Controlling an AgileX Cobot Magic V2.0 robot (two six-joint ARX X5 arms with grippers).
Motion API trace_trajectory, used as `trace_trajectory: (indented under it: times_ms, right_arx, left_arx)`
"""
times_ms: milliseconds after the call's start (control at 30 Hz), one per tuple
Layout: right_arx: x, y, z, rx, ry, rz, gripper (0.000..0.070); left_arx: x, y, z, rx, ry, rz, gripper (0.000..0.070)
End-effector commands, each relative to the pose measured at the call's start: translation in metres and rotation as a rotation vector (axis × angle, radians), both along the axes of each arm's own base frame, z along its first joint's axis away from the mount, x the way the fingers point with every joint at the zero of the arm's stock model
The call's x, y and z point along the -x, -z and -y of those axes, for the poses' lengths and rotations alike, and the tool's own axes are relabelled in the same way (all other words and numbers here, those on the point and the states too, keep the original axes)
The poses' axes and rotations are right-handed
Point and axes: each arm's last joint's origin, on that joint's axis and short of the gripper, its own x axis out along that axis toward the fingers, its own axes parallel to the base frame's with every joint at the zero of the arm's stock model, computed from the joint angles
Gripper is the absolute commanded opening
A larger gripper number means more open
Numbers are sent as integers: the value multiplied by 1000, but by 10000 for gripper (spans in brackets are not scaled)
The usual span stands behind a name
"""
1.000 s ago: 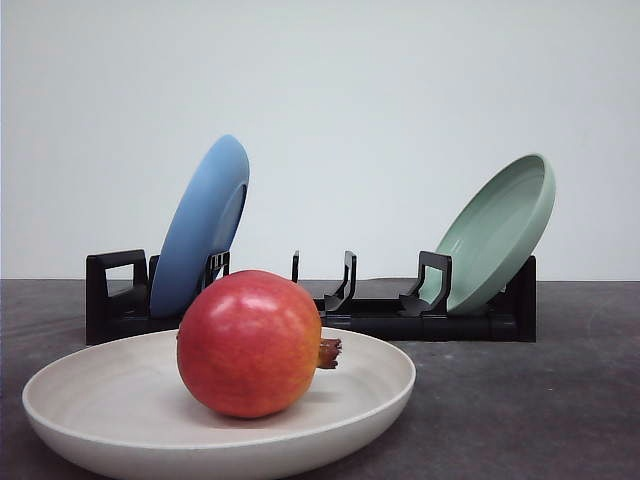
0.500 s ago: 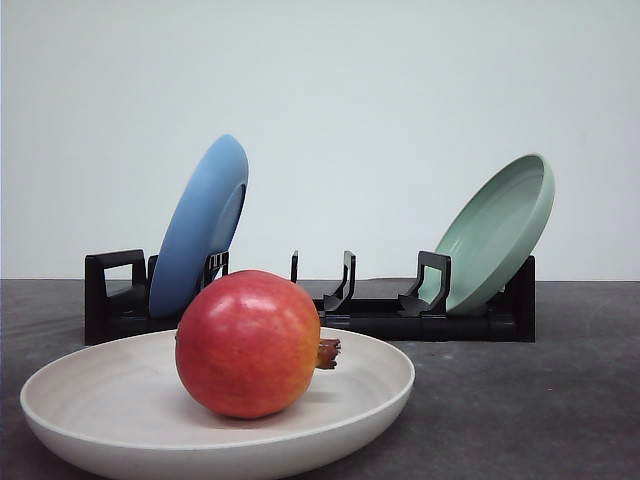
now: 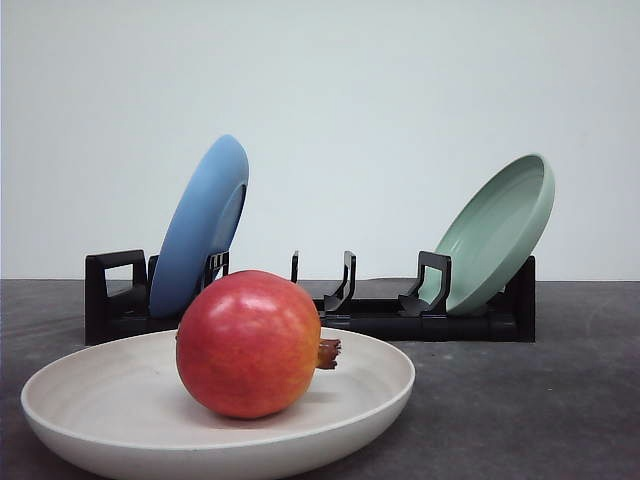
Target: Place pomegranate in white plate
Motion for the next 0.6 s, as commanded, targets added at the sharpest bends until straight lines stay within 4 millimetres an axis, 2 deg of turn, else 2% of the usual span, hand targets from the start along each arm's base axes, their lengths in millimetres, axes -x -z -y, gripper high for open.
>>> trace_trajectory:
  times_ms: [0, 567]
  right_arx:
    - [1, -3, -1, -10, -13, 14, 6]
    - [2, -3, 1, -19, -11, 22, 6]
  left_arx:
    - [0, 4, 0, -14, 1, -11, 0]
    - [0, 4, 0, -14, 1, -11, 0]
